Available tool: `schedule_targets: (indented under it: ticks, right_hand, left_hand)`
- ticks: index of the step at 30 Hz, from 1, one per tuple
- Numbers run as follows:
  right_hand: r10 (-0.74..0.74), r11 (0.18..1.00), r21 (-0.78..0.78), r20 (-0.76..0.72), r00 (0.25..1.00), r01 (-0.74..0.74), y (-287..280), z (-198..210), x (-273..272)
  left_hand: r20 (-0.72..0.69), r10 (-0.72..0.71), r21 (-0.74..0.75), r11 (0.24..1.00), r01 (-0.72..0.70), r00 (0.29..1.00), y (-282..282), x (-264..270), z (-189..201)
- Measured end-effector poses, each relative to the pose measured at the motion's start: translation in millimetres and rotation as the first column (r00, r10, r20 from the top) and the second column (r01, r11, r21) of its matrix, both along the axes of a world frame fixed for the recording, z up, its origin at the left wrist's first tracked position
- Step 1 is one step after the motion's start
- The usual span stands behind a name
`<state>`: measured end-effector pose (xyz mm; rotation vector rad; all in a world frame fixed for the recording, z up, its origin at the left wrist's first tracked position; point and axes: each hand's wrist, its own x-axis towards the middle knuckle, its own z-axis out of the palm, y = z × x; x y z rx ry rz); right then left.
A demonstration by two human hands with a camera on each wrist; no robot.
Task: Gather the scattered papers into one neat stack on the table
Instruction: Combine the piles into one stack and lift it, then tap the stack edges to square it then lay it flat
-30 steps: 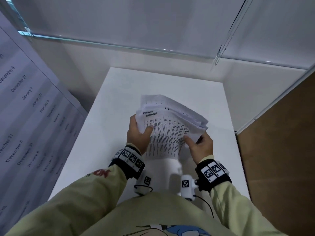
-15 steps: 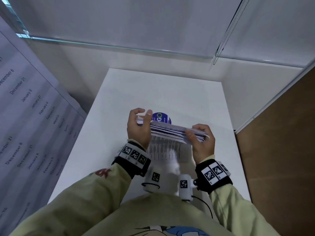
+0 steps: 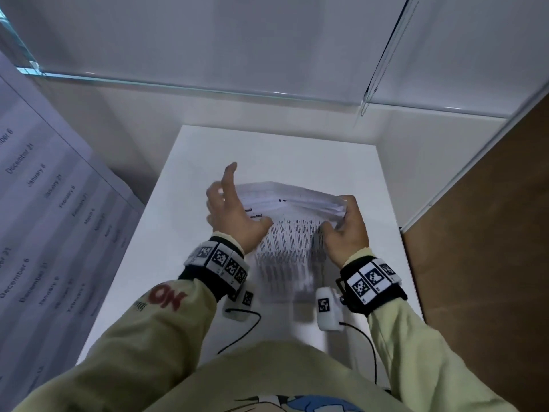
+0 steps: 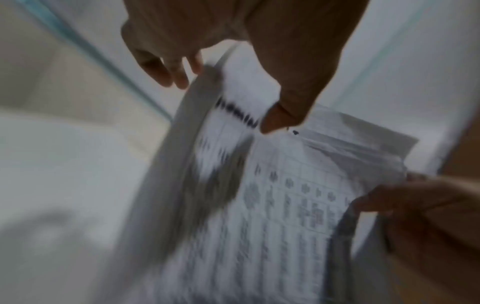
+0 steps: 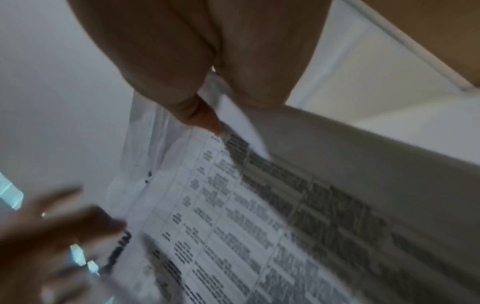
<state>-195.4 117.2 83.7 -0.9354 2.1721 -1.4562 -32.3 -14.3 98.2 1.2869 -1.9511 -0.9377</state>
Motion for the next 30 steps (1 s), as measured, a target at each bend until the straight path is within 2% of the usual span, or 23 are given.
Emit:
schedule_targets:
  ticks: [1, 2, 3, 5, 6, 7, 9, 10, 12, 14, 16, 18, 20, 22, 23, 27, 30]
  right_hand:
    - [0.07, 0.997, 0.028, -0.064, 0.996, -0.068, 1.4, 7.4, -1.8]
    - [0.148, 0.988, 0.072, -0.144, 0.979, -0.138, 1.8, 14.4, -2.7]
    - [0.226, 0.972, 0.113, -0.215, 0.95, -0.206, 0.5, 21.1, -2.3]
    - [0.368, 0.928, 0.17, -0.275, 0.888, -0.331, -5.3, 33.0, 4.1]
    - [0.416, 0.908, 0.19, -0.284, 0.864, -0.374, -8.8, 37.7, 9.5]
    - [0.436, 0.898, 0.198, -0.288, 0.852, -0.393, -11.8, 40.0, 14.7]
    - [0.399, 0.915, 0.198, -0.312, 0.862, -0.352, -14.3, 40.0, 21.3]
    - [0.348, 0.932, 0.225, -0.349, 0.87, -0.283, -12.5, 35.3, 20.4]
    - [0.196, 0.937, 0.346, -0.386, 0.901, -0.056, -0.3, 15.6, 10.1]
    - [-0.001, 0.832, 0.538, -0.244, 0.97, 0.136, 21.7, -13.3, -4.9]
    - [-0.151, 0.708, 0.7, 0.019, 0.988, 0.095, 44.1, -52.2, -11.0]
    - [-0.147, 0.593, 0.802, 0.186, 0.972, -0.064, 59.6, -83.9, 1.8]
    - [-0.098, 0.516, 0.849, 0.193, 0.976, -0.115, 66.9, -105.6, 18.7]
    - [-0.083, 0.509, 0.854, 0.178, 0.981, -0.112, 65.4, -120.6, 28.7]
    - [-0.065, 0.505, 0.855, 0.175, 0.982, -0.119, 62.3, -122.7, 32.0]
    - [-0.014, 0.488, 0.86, 0.177, 0.984, -0.148, 45.2, -127.2, 40.1]
    - [0.015, 0.463, 0.874, 0.158, 0.987, -0.147, 38.5, -131.1, 36.7]
  left_hand:
    - [0.129, -0.032, -0.146, 0.988, 0.051, 0.991, -1.5, 2.9, 6.7]
    - [0.265, -0.09, -0.258, 0.953, 0.161, 0.96, -2.3, 4.0, 14.4]
    - [0.402, -0.177, -0.276, 0.912, 0.303, 0.899, -2.6, 2.8, 21.7]
    - [0.541, -0.362, -0.125, 0.858, 0.499, 0.759, -0.1, -3.2, 26.3]
    - [0.524, -0.43, -0.039, 0.85, 0.525, 0.735, 2.2, -4.5, 23.5]
    - [0.48, -0.468, 0.018, 0.85, 0.526, 0.742, 4.2, -2.8, 21.2]
    - [0.363, -0.48, 0.118, 0.874, 0.472, 0.799, 3.0, 8.5, 8.2]
    - [0.294, -0.472, 0.186, 0.881, 0.435, 0.831, -0.1, 17.9, 0.5]
    - [0.167, -0.398, 0.311, 0.889, 0.335, 0.902, -7.7, 38.9, -20.7]
    - [0.082, -0.289, 0.494, 0.843, 0.213, 0.954, -14.1, 61.5, -48.1]
    - [0.1, -0.211, 0.677, 0.73, 0.089, 0.972, -18.1, 86.5, -90.9]
    - [0.198, -0.219, 0.746, 0.666, -0.002, 0.955, -16.2, 102.9, -130.1]
    - [0.354, -0.206, 0.72, 0.682, -0.126, 0.912, -7.3, 114.3, -142.7]
    - [0.434, -0.091, 0.67, 0.697, -0.254, 0.896, -1.1, 118.1, -150.8]
    - [0.431, -0.079, 0.658, 0.709, -0.253, 0.899, 2.3, 116.0, -149.5]
    - [0.373, -0.175, 0.683, 0.717, -0.142, 0.911, 15.0, 98.1, -156.1]
    - [0.361, -0.083, 0.691, 0.693, -0.206, 0.929, 9.6, 96.0, -160.2]
